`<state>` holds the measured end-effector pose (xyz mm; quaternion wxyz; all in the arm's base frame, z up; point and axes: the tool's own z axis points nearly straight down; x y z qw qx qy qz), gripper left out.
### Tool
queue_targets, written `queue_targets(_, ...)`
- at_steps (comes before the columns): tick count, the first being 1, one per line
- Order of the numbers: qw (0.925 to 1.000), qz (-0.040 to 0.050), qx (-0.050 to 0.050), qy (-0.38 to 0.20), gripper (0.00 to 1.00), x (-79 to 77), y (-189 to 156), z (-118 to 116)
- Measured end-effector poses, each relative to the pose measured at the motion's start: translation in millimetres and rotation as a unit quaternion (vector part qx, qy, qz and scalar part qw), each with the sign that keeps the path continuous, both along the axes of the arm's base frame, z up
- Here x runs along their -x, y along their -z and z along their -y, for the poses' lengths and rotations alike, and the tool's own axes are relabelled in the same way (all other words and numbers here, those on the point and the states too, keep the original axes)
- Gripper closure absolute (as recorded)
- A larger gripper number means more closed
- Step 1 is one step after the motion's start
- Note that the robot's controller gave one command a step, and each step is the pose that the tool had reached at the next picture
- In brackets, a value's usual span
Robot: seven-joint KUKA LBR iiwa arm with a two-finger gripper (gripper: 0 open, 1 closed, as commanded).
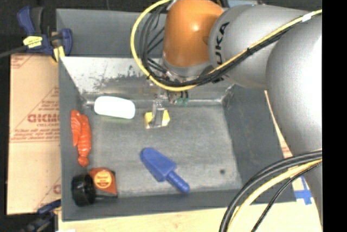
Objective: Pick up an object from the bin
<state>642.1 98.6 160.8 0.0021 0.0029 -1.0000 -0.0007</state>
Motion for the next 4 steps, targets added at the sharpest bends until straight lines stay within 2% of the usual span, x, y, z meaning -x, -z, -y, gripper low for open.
queue_targets(1, 1.0000, 0.0030, 0.000, 0.001, 0.00, -0.9, -4.8, 0.5)
queue_targets(2, 0.9989, 0.0062, 0.001, -0.047, 0.00, -12.1, 65.6, 40.3)
queue_targets(3, 0.9990, 0.0023, 0.000, -0.046, 0.00, -9.5, 61.2, 49.2)
queue_targets(4, 0.9990, 0.0058, 0.000, -0.045, 0.00, -11.3, 25.8, 49.8)
